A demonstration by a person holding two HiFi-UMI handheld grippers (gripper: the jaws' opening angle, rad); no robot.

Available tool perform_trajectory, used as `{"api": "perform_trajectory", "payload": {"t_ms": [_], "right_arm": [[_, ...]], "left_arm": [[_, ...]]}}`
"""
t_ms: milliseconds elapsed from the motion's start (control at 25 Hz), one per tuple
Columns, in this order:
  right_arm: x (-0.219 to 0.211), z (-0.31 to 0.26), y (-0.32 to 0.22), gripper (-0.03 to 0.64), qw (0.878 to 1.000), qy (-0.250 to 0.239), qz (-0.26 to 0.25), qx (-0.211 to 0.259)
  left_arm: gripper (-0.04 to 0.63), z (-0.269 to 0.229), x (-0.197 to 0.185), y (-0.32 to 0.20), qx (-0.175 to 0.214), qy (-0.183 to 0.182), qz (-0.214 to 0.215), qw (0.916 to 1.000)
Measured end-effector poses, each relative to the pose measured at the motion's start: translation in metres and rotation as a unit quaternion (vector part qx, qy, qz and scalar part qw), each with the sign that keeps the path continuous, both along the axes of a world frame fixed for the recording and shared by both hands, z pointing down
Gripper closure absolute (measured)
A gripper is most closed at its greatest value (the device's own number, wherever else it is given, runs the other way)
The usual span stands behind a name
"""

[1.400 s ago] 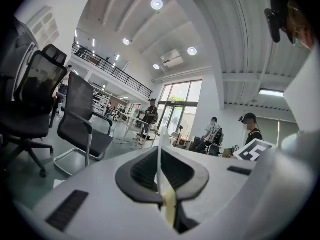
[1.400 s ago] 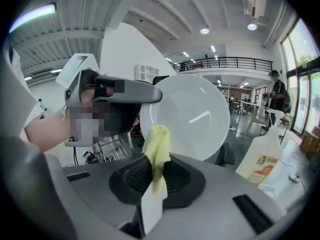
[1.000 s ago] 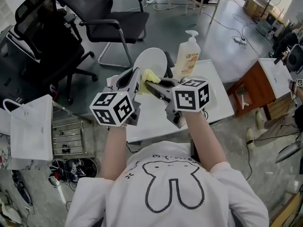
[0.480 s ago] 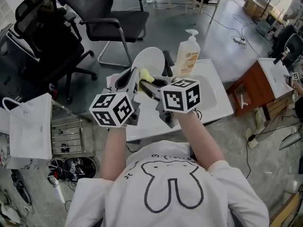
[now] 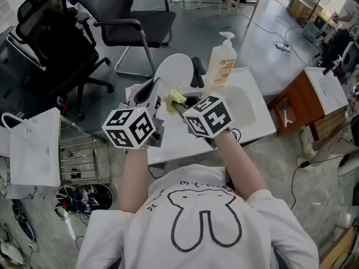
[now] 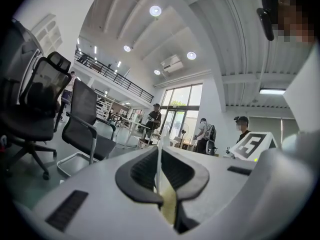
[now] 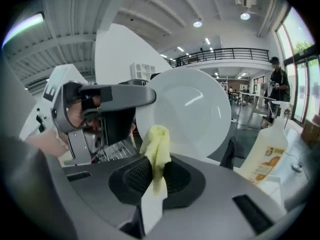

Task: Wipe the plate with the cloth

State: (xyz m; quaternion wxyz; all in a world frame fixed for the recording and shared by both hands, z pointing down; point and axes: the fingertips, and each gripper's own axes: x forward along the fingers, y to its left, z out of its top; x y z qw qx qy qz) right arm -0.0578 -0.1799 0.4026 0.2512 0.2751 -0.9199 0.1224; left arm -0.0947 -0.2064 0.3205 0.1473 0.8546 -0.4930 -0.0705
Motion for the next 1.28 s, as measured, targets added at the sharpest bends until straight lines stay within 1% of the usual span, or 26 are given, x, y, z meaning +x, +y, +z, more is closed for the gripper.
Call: {"api": "perform_trajectory", "payload": {"t_ms": [200, 360, 480, 640, 760, 840, 920, 960, 1000, 1040, 1080, 1160, 1240, 1280], "right_arm": [[0.019, 0.019, -0.009, 0.568, 0.996, 0.076, 0.025, 0.027], [0.04, 0.026, -0.023, 0.568, 0.991, 0.111, 0.061, 0.047], [0.054, 0.024, -0.036, 0.568, 0.989, 0.104, 0.091, 0.049], [0.074, 0.008, -0.052, 0.568, 0.985, 0.089, 0.132, 0.067], [0.086, -0.011, -0.058, 0.568, 0.982, 0.076, 0.15, 0.089], [0.092, -0.024, -0.06, 0.568, 0.98, 0.063, 0.158, 0.102], [0.095, -0.037, -0.06, 0.568, 0.979, 0.051, 0.163, 0.112], [0.096, -0.043, -0.06, 0.568, 0.978, 0.047, 0.164, 0.117], [0.098, -0.049, -0.06, 0.568, 0.978, 0.043, 0.164, 0.122], [0.098, -0.055, -0.059, 0.568, 0.977, 0.039, 0.165, 0.128], [0.099, -0.061, -0.058, 0.568, 0.977, 0.035, 0.164, 0.133], [0.099, -0.074, -0.056, 0.568, 0.976, 0.024, 0.162, 0.145], [0.096, -0.086, -0.054, 0.568, 0.975, 0.014, 0.156, 0.157], [0.094, -0.092, -0.052, 0.568, 0.975, 0.01, 0.151, 0.161]], "left_arm": [[0.573, -0.002, -0.001, 0.006, 0.01, -0.009, 0.007, 0.9999], [0.574, -0.003, 0.0, 0.012, 0.013, -0.022, 0.014, 0.9996], [0.574, -0.001, 0.003, 0.015, 0.016, -0.039, 0.033, 0.9986], [0.574, -0.002, 0.007, 0.022, 0.034, -0.078, 0.062, 0.9945], [0.577, -0.004, 0.008, 0.026, 0.06, -0.12, 0.075, 0.9881], [0.577, -0.006, 0.009, 0.027, 0.082, -0.157, 0.089, 0.9802], [0.577, -0.009, 0.013, 0.03, 0.107, -0.198, 0.109, 0.9683], [0.577, -0.01, 0.015, 0.031, 0.12, -0.22, 0.12, 0.9605], [0.577, -0.011, 0.018, 0.032, 0.134, -0.245, 0.13, 0.9514], [0.577, -0.012, 0.021, 0.033, 0.147, -0.273, 0.139, 0.9405], [0.577, -0.012, 0.023, 0.034, 0.161, -0.303, 0.146, 0.9279], [0.577, -0.009, 0.026, 0.033, 0.186, -0.367, 0.153, 0.8988], [0.577, -0.002, 0.027, 0.029, 0.208, -0.428, 0.15, 0.8667], [0.577, 0.001, 0.027, 0.028, 0.221, -0.459, 0.147, 0.8481]]}}
